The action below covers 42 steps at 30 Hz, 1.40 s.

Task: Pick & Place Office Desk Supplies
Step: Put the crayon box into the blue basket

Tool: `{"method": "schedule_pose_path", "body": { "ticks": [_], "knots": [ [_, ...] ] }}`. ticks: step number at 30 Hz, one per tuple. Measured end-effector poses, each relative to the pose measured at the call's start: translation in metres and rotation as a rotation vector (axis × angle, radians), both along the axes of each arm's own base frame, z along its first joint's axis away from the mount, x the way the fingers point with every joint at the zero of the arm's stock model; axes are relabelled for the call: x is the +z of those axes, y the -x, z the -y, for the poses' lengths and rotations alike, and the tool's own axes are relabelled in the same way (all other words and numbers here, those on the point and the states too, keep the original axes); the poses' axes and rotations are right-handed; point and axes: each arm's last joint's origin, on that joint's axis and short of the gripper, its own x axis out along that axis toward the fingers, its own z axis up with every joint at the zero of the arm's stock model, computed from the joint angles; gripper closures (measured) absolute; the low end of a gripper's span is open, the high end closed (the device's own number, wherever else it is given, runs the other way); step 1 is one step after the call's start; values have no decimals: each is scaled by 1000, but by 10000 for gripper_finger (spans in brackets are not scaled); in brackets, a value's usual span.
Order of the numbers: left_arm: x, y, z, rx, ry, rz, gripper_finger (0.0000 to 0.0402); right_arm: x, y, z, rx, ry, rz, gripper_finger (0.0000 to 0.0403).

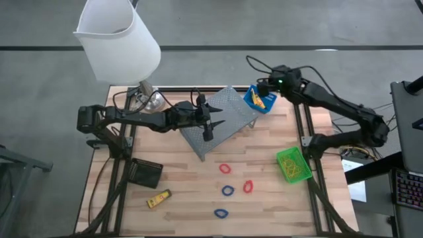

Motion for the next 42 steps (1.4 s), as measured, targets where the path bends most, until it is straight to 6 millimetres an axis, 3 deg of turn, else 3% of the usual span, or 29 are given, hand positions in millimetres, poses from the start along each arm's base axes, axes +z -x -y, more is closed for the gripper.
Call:
{"method": "schedule_pose_path", "body": {
  "ticks": [14,23,36,42],
  "knots": [
    [-1,0,0,0,1,-5,186,-68,-21,47,-78,-245,-86,369],
    [-1,0,0,0,1,-5,186,-100,-33,57,-66,-340,-158,369],
    [-1,0,0,0,1,-5,186,-120,-39,61,-106,-401,-157,369],
    [-1,0,0,0,1,-7,186,-124,-39,63,-97,-408,-180,344]
  ]
}}
